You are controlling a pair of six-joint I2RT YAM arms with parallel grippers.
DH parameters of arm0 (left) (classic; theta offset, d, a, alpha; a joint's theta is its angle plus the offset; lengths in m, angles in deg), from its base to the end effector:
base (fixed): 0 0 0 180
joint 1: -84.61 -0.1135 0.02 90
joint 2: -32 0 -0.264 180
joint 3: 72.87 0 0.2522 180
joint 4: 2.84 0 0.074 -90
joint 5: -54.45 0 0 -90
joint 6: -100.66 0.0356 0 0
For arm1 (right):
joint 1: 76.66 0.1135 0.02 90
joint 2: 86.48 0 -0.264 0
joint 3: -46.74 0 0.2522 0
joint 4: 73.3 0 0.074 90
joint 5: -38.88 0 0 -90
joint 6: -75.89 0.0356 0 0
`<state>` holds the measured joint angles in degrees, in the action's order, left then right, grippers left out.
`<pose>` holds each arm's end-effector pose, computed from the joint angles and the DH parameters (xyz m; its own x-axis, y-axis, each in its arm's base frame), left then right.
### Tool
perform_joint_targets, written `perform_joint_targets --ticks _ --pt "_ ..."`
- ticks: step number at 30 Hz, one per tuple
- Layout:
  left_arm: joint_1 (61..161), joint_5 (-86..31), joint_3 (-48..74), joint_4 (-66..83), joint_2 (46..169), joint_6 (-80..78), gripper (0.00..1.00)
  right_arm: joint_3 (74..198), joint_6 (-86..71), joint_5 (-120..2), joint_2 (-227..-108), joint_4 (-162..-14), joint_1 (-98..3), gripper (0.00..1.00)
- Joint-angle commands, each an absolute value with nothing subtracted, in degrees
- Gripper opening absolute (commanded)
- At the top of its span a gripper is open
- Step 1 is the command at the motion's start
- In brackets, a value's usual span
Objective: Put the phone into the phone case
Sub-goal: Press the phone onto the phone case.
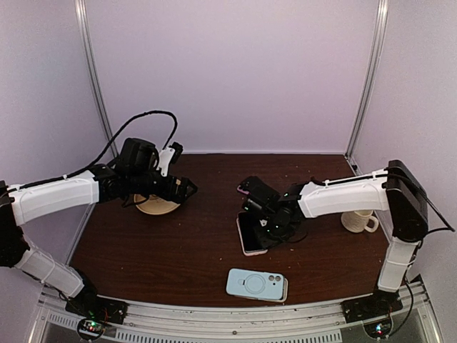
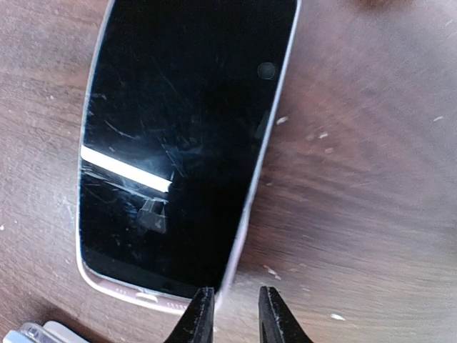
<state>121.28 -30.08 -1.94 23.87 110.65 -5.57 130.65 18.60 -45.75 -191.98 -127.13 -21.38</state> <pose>0.2452 -0.1868 0.2766 -0.6192 0.1142 -0.7769 0.5046 0.8159 -0.2823 0.2036 0.2879 0.1692 -0.8988 -0.3524 -0.2608 -0.3794 0.9233 0.0598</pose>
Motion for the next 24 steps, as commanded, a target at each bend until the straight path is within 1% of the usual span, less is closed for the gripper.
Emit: perform_joint_targets --ticks 1,4,5,7,8,10,13,19,24 --pt "120.74 -29.09 -2.16 20.94 109.81 -4.64 0.97 135.65 13.69 -38.79 -190.98 -132.54 -19.61 0.27" --pt "120.78 -29.44 -2.16 21.02 109.61 -4.46 0.98 136.76 11.35 -42.47 -190.44 -128.57 -17.89 0.28" --pt "120.76 -29.35 -2.16 21.03 109.71 -4.48 0.98 136.72 10.85 -44.43 -190.42 -126.52 -17.46 0.26" --pt "120.76 -29.23 -2.16 21.03 109.78 -4.47 0.97 136.29 10.66 -48.54 -191.2 -122.43 -17.14 0.22" --pt "120.75 -29.19 -2.16 21.03 109.78 -4.46 0.98 136.43 10.87 -49.6 -191.96 -121.48 -17.16 0.18" --pt "120.8 -29.22 -2.16 21.02 109.62 -4.52 0.97 137.2 11.17 -50.44 -193.68 -121.4 -17.16 0.08" --pt "120.82 -29.34 -2.16 21.11 109.43 -4.37 0.97 137.81 11.5 -50.97 -195.91 -121.03 -17.15 0.0" --pt "120.81 -29.05 -2.16 21.05 109.43 -4.41 0.97 137.31 11.87 -54.14 -198.38 -120.16 -17.16 0.0" --pt "120.77 -29.14 -2.08 21.08 109.38 -4.37 0.98 136.19 12.73 -53.12 -199.15 -121.57 -17.16 0.0"
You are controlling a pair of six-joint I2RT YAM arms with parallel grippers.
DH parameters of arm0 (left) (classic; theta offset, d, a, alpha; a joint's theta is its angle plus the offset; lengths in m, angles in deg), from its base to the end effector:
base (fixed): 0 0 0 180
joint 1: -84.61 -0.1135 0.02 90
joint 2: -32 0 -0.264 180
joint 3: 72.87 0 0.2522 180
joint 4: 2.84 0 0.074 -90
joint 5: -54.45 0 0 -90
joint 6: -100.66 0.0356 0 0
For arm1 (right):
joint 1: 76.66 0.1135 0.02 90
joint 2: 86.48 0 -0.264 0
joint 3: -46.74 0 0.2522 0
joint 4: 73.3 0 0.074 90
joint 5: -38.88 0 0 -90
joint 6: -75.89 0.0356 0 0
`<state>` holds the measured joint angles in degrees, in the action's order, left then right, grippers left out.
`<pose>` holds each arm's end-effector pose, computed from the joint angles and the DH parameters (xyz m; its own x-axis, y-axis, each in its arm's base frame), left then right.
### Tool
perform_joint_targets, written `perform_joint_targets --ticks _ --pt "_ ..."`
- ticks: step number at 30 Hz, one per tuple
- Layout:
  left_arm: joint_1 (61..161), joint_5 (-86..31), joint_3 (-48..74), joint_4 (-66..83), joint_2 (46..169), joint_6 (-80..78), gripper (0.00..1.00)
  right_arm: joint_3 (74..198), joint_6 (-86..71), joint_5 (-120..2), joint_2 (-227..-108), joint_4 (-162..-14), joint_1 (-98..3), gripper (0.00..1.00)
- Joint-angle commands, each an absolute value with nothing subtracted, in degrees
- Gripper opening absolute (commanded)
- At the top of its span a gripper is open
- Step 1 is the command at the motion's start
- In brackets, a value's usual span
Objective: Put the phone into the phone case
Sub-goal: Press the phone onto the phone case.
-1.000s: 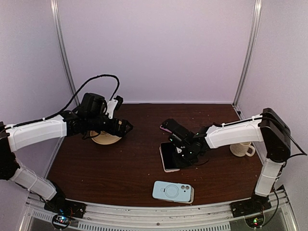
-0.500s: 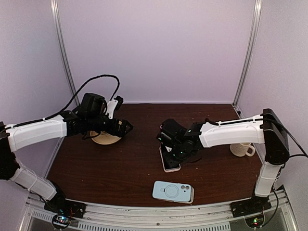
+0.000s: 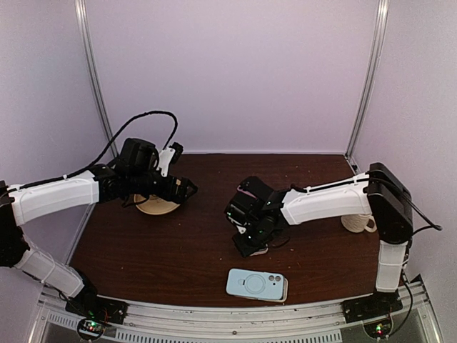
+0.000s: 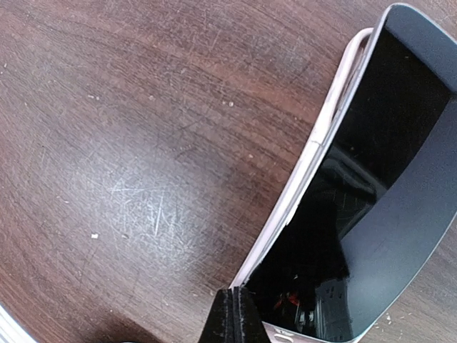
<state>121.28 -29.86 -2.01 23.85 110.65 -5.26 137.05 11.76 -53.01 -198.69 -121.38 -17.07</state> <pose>0.2450 -0.1868 0.2762 -0.6176 0.1196 -0.7773 0.5100 0.8133 -0.2801 0.1971 0.3381 0.1609 -0.8065 -0.5126 -0.2945 -0.5732 0.8000 0.1773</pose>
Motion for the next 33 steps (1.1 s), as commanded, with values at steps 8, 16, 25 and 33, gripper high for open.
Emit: perform_joint_targets --ticks 8,16,25,33 --pt "120.74 -29.09 -2.07 21.18 109.36 -4.35 0.97 133.5 13.24 -52.53 -198.44 -121.31 -18.29 0.0" --pt "120.74 -28.99 -2.07 21.2 109.11 -4.28 0.97 138.08 11.58 -53.13 -200.08 -123.74 -18.84 0.0" --pt "120.79 -29.13 -2.07 21.17 108.91 -4.28 0.97 134.6 14.36 -51.4 -203.62 -125.65 -18.25 0.0" --pt "120.81 -28.92 -2.07 21.14 109.09 -4.48 0.97 151.06 10.89 -42.47 -200.73 -141.59 -16.5 0.32"
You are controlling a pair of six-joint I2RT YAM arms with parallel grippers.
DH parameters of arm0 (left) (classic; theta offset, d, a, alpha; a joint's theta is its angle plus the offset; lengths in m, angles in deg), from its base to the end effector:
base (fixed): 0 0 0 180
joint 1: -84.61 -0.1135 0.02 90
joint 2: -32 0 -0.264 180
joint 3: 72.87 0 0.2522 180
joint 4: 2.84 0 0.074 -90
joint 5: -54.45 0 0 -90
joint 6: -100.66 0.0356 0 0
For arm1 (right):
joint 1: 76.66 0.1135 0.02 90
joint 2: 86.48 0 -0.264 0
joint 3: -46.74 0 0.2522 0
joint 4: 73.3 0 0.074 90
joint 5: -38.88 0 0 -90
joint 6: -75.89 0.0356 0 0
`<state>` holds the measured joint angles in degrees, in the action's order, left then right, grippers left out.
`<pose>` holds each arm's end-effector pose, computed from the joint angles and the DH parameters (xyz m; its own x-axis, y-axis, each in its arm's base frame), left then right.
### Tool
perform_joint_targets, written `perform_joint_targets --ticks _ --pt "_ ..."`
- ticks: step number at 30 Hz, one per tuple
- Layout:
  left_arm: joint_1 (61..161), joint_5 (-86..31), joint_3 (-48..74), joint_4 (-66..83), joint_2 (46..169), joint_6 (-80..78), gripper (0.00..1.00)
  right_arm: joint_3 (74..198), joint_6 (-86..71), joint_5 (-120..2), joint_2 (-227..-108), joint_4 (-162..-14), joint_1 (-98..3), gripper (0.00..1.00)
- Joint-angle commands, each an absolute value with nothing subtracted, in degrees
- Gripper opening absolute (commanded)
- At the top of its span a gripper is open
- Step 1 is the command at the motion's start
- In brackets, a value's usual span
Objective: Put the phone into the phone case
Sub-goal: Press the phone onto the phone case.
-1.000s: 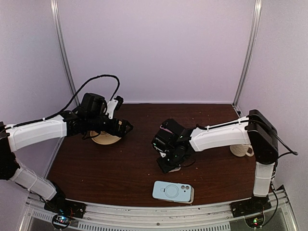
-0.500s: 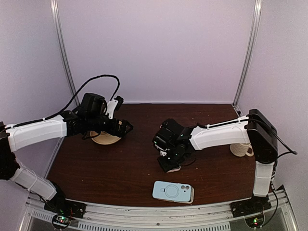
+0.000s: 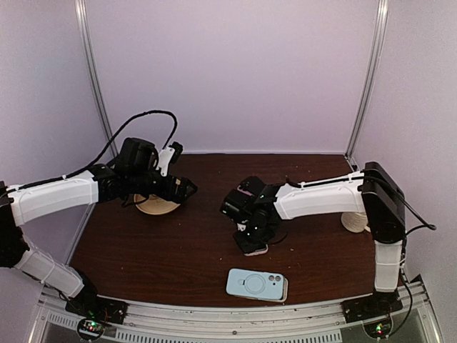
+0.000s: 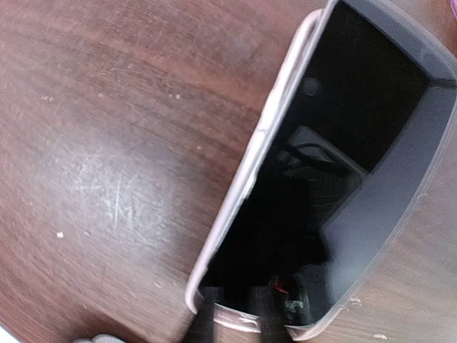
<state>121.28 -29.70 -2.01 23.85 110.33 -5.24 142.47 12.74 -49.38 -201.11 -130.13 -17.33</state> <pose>0.2442 -0.1864 0.2778 -0.6144 0.1177 -0.7801 0.5130 0.8108 -0.2817 0.2027 0.3397 0.1656 -0.8276 -0.5105 -0.2332 -0.5404 0.8371 0.0851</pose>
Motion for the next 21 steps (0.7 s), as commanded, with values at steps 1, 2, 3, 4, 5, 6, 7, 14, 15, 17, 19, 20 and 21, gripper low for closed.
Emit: perform_joint_targets --ticks 1,2,3,4,5,6,7,14,15,17,19,20,21 --pt "120.76 -28.78 -2.07 21.12 109.11 -4.51 0.98 153.09 10.7 -42.14 -200.17 -142.17 -16.46 0.47" --pt "120.81 -28.75 -2.07 21.12 109.12 -4.49 0.98 154.6 10.81 -41.43 -199.58 -142.69 -16.46 0.62" --pt "120.77 -28.88 -2.07 21.1 109.02 -4.47 0.98 156.22 11.14 -40.26 -199.08 -143.39 -16.46 0.81" --pt "120.81 -29.18 -2.11 21.11 108.92 -4.42 0.98 157.7 11.96 -38.87 -198.71 -144.65 -16.46 0.97" --pt "120.82 -29.48 -2.15 21.19 108.76 -4.35 0.97 158.87 13.37 -37.16 -198.72 -145.98 -16.46 0.99" --pt "120.81 -29.92 -2.16 21.27 108.73 -4.3 0.98 159.8 14.75 -35.37 -198.76 -147.19 -16.5 0.99" --pt "120.75 -29.95 -2.11 21.36 108.82 -4.3 0.97 160.38 16.24 -33.09 -198.97 -148.15 -16.52 0.99" --pt "120.79 -30.47 -2.07 21.47 108.68 -4.57 0.98 152.62 29.35 -23.85 -197.17 -136.19 -15.21 0.99" --pt "120.78 -30.46 -2.09 21.47 108.68 -4.55 0.98 150.29 30.41 -25.18 -196.97 -132.65 -15.29 0.99" --pt "120.78 -30.47 -2.15 21.47 108.78 -4.59 0.98 148.03 32.5 -28.28 -197.8 -129.57 -15.4 0.99" --pt "120.76 -30.36 -2.16 21.37 108.73 -4.55 0.97 148.43 34.23 -30.18 -199.91 -130.65 -15.4 1.0" --pt "120.77 -30.24 -2.16 21.34 108.66 -4.55 0.97 148.48 34.75 -31.1 -200.86 -131.24 -15.4 0.99" --pt "120.76 -30.25 -2.16 21.27 108.67 -4.55 0.98 148.18 35.01 -31.83 -201.54 -131.49 -15.4 0.99"
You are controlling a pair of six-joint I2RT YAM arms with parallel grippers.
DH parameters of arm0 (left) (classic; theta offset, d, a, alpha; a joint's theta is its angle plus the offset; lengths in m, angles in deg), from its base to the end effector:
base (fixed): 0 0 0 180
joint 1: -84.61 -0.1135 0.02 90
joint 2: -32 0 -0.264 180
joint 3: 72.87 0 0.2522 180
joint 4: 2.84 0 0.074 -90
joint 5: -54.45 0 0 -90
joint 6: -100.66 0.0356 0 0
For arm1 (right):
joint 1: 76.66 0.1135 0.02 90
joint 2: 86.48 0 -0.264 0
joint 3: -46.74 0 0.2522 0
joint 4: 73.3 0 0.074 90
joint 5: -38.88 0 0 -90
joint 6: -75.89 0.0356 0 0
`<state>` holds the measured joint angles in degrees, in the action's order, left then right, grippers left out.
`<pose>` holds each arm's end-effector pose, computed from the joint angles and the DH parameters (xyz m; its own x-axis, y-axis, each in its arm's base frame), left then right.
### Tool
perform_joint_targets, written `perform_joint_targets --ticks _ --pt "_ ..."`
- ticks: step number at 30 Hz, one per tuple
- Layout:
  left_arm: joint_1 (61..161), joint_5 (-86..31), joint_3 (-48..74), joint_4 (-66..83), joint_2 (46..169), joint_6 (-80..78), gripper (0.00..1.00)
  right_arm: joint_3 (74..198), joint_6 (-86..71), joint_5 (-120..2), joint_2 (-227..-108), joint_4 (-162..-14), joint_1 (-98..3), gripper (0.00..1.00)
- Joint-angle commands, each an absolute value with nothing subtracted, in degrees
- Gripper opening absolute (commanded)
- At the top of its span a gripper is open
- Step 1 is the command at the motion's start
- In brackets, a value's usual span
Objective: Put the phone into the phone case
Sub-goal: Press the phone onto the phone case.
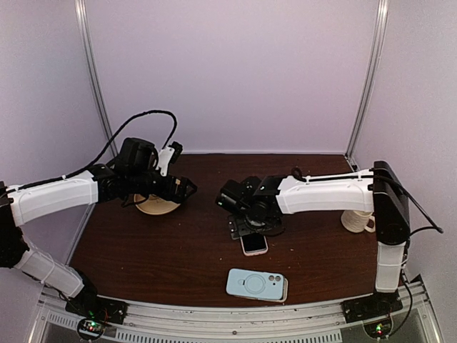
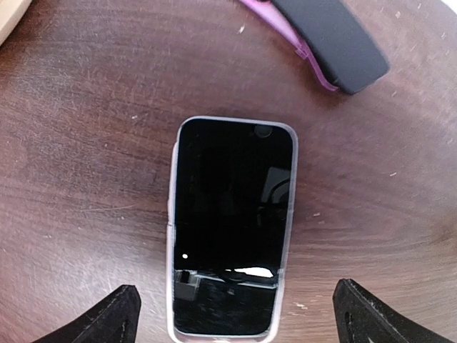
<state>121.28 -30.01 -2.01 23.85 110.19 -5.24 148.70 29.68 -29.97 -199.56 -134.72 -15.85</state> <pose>0.2440 -0.1860 0.2785 -0.6120 0.1157 -0.7823 0.5105 0.8134 -0.2790 0.2078 0.3457 0.2055 -0.8627 -0.2210 -0.4548 -0.2277 0.9729 -0.0408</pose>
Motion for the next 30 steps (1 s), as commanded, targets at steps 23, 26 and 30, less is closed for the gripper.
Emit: perform_joint_targets --ticks 23,26,30 --pt "120.78 -29.29 -2.24 20.94 108.25 -4.37 0.98 138.78 33.7 -41.81 -205.18 -126.01 -18.05 0.94" --pt "120.81 -29.28 -2.24 21.03 108.14 -4.37 0.97 137.28 33.51 -42.45 -204.19 -124.54 -18.66 0.88" --pt "120.81 -29.13 -2.24 21.03 108.12 -4.29 0.97 135.8 32.81 -43.46 -203.73 -123.51 -19.41 0.82"
